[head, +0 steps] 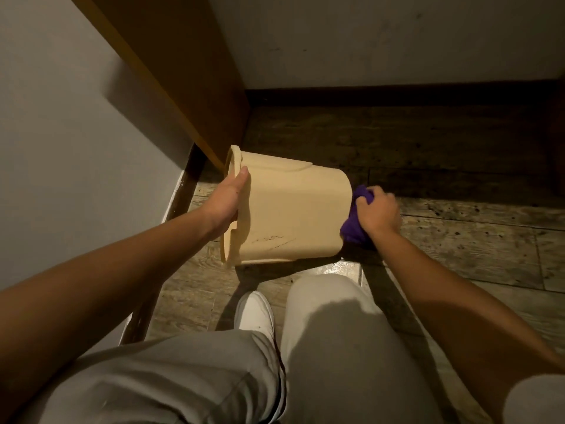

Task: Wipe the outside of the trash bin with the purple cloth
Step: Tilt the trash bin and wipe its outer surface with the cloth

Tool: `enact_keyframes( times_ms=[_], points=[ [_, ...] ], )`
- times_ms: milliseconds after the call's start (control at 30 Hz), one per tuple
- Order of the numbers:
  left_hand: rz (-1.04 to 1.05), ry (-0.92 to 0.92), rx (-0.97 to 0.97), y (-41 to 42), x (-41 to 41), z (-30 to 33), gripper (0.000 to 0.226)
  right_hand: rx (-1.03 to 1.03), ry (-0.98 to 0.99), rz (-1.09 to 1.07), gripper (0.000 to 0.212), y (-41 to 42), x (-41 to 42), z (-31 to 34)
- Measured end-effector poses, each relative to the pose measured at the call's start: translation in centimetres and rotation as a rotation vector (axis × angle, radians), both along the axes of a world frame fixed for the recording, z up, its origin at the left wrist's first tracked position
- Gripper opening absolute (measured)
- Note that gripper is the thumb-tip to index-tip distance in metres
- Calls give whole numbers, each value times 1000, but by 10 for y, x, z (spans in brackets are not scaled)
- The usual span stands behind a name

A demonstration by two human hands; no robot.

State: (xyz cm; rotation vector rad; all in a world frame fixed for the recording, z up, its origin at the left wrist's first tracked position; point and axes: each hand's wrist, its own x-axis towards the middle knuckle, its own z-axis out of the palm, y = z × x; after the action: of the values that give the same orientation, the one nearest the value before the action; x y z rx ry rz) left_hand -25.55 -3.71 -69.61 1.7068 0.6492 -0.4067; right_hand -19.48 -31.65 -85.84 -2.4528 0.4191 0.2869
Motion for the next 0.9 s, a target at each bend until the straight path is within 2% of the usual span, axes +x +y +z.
enact_keyframes(
  times_ms=[100, 233, 300, 400, 467, 533, 700, 800, 900],
  points=[
    [-68, -33, 72, 2, -2, 1, 58, 103, -122, -22, 42, -5, 21, 34],
    [-127, -44, 104, -7, -3, 4, 59, 268, -182, 302, 43, 27, 48, 105],
    [-159, -66, 128, -14, -2, 7, 58, 251, -219, 443, 48, 57, 48, 133],
    [-214, -131, 163, -21, 0, 11, 49, 130, -327, 530, 47, 102, 32, 146],
    [-232, -152, 172, -19, -1, 13, 39, 65, -364, 518, 42, 109, 20, 135],
    [-232, -146, 184, -15, -6, 14, 38, -9, -330, 465, 39, 97, 14, 115],
    [-233, -157, 206, -15, -12, 14, 43, -179, 13, 292, 44, 29, 8, 41],
    [-279, -195, 236, -30, -11, 16, 32, -173, 124, 200, 46, -10, -6, 12],
    [-213, -247, 283, -34, -5, 20, 36, -89, 110, 69, 45, -26, -11, 9]
  ],
)
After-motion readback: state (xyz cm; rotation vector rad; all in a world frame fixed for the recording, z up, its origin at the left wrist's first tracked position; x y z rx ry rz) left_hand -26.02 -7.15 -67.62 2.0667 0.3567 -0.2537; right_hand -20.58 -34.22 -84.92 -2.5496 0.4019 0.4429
